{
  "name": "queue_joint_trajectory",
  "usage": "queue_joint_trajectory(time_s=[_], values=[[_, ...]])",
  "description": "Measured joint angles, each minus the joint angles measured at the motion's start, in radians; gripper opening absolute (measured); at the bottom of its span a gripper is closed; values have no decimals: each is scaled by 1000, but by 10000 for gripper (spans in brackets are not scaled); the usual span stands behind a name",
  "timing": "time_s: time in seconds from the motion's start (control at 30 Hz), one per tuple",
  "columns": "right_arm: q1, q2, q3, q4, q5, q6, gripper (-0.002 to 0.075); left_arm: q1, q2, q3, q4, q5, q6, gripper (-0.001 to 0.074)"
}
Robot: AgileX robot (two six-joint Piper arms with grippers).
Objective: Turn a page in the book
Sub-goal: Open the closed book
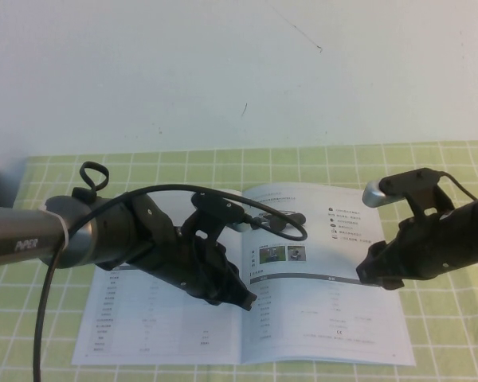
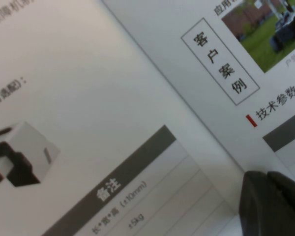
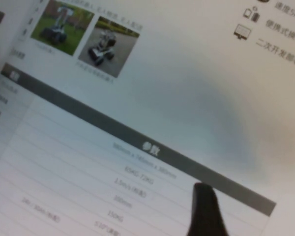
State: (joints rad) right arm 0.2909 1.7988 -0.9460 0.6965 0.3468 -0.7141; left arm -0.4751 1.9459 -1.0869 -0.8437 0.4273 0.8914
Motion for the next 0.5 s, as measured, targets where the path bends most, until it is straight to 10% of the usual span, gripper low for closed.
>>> queue_joint_trajectory(time_s=[0.5], values=[[0, 59, 0, 2, 0, -3, 507, 0, 0, -2, 0, 0, 6, -4]])
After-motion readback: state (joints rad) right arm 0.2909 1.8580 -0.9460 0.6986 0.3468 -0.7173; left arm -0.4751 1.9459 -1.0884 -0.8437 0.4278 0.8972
